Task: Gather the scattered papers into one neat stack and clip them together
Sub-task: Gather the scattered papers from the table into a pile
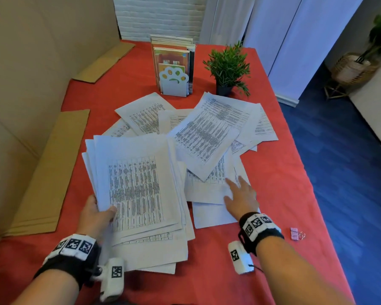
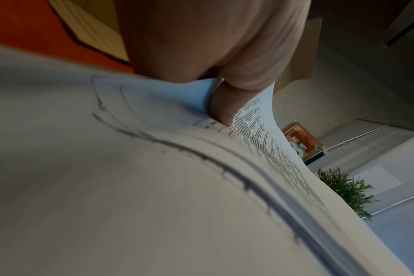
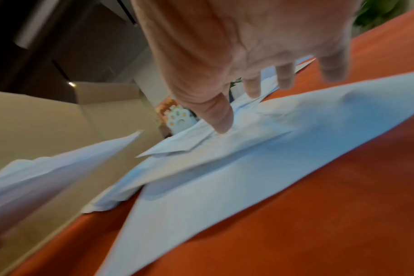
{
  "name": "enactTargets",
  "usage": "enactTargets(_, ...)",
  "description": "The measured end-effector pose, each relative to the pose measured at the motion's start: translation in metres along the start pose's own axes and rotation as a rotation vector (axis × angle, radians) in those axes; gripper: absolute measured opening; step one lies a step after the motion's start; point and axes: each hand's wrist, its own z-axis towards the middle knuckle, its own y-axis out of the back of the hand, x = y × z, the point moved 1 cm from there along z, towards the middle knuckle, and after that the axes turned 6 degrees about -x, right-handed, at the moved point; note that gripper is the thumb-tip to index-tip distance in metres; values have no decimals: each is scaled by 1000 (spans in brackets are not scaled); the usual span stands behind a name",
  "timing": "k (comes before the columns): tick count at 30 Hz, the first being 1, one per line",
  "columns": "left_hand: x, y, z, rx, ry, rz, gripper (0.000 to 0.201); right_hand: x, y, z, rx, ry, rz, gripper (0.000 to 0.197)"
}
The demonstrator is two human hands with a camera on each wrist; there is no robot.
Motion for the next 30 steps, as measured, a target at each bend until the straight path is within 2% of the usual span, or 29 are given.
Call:
enactTargets(2,9,-6,0,35,24,-3,35,-11,2,8,67,-36,-55,59)
enactTargets(6,14,-12,-1,89,46,-1,40,10,-13,-2,241,151,-116,60)
enactTargets(8,16,-12,-1,90,48,-14,42,25,-18,-10,245,194,-56,53)
enactTargets(9,14,-12,-2,89,53,-19,43,31,-17,-14,204,178,-6,49)
enactTargets(11,10,-12,-5,102,38,-47,42,39,-10,-21,90,131,125,45)
enactTargets(12,6,-13,-8,120,21,-73,42,42,-6,-24,102,116,242,48)
enactTargets(15,-15,-21,-27,215,-27,-189,42,56,6,-39,361,17,796,65)
enactTargets(16,-23,-27,-34,255,-45,-233,41,60,12,-42,386,0,881,68)
enactTargets(18,-37,-37,-44,319,-85,-297,43,65,22,-42,265,29,960,62)
enactTargets(20,-54,-44,-49,302,-147,-330,43,69,36,-42,65,91,1060,46)
enactTargets(22,-69,-49,-54,280,-212,-379,36,71,53,-45,-72,179,1121,49)
enactTargets(24,-81,-52,-59,282,-257,-425,29,73,65,-51,-131,240,1178,51)
enactTargets(28,-87,-57,-66,336,-236,-522,46,65,66,-59,-173,200,1254,48)
enactTargets(30,-88,-60,-71,379,-229,-505,62,59,64,-61,-180,166,1293,57)
